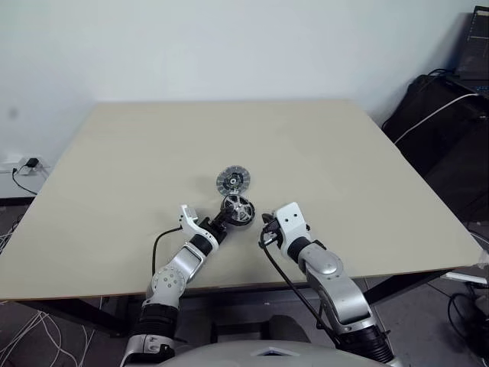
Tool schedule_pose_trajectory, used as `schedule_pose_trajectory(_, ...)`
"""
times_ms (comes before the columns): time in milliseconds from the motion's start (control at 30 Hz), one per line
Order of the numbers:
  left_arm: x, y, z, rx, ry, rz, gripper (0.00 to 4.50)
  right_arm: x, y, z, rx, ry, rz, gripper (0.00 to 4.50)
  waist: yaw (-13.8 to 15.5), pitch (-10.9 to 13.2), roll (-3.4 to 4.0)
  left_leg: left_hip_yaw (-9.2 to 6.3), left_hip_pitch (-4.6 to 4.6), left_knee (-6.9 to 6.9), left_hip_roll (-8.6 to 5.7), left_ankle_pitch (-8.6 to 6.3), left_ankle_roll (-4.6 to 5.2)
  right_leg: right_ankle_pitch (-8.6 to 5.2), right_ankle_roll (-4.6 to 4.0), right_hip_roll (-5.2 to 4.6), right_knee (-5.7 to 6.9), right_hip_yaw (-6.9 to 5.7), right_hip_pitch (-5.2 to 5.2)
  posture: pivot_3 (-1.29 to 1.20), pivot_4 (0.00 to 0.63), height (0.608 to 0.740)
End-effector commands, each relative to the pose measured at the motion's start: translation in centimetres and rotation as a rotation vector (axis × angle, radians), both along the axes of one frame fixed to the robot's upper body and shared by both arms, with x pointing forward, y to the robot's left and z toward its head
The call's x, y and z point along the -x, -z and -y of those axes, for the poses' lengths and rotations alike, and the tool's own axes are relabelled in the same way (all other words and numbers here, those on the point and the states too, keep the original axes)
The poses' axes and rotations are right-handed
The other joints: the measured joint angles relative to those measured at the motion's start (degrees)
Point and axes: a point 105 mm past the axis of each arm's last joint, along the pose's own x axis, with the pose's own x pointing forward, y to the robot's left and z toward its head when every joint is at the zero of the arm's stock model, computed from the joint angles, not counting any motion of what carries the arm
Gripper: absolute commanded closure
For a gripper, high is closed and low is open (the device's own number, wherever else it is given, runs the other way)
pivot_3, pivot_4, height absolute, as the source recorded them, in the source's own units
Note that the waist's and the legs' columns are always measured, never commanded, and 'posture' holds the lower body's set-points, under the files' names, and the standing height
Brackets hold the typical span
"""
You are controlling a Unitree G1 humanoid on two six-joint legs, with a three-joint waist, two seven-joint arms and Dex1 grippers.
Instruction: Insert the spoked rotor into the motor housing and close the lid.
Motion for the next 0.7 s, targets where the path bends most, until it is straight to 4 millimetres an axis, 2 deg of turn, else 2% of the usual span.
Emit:
schedule_pose_trajectory(33, -0.7, -3.7, 4.8, 0.190, 0.039, 0.084, 4.04, -0.4, -1.6, 0.0, -0.012, 0.003, 0.057, 4.50, -0.01, 0.00, 0.00, 0.00, 0.00, 0.00, 0.00, 0.00, 0.00, 0.00, 0.00, 0.00, 0.00, 0.00, 0.00, 0.00, 0.000, 0.740)
schedule_pose_trajectory(267, -0.7, -3.1, 4.9, 0.175, 0.037, 0.056, 4.04, -0.4, -1.7, 0.1, -0.010, 0.004, 0.059, 4.50, -0.02, 0.00, 0.00, 0.00, 0.00, -0.01, 0.01, 0.00, 0.00, 0.00, 0.00, 0.00, -0.02, 0.00, 0.00, 0.00, 0.000, 0.740)
schedule_pose_trajectory(467, -0.6, -1.7, 5.1, 0.125, 0.039, -0.006, 4.04, -0.5, -1.7, 0.1, -0.011, 0.005, 0.060, 4.50, 0.00, -0.02, 0.01, 0.00, 0.02, -0.01, 0.00, 0.00, 0.00, 0.01, 0.01, 0.00, -0.02, 0.00, 0.03, 0.00, 0.000, 0.740)
schedule_pose_trajectory(500, -0.6, -1.6, 5.1, 0.122, 0.039, -0.010, 3.33, -0.5, -1.7, 0.1, -0.011, 0.006, 0.060, 4.50, 0.01, -0.03, 0.02, 0.00, 0.02, 0.00, 0.01, 0.00, 0.00, 0.02, 0.02, 0.00, -0.02, 0.00, 0.03, 0.00, 0.000, 0.740)
schedule_pose_trajectory(700, -0.6, -1.8, 5.1, 0.122, 0.044, -0.001, 1.54, -0.5, -1.7, 0.1, -0.014, 0.009, 0.059, 4.50, 0.05, -0.16, 0.17, -0.04, 0.17, 0.02, 0.00, 0.00, 0.00, 0.03, 0.10, 0.00, -0.10, -0.02, 0.25, 0.00, 0.000, 0.740)
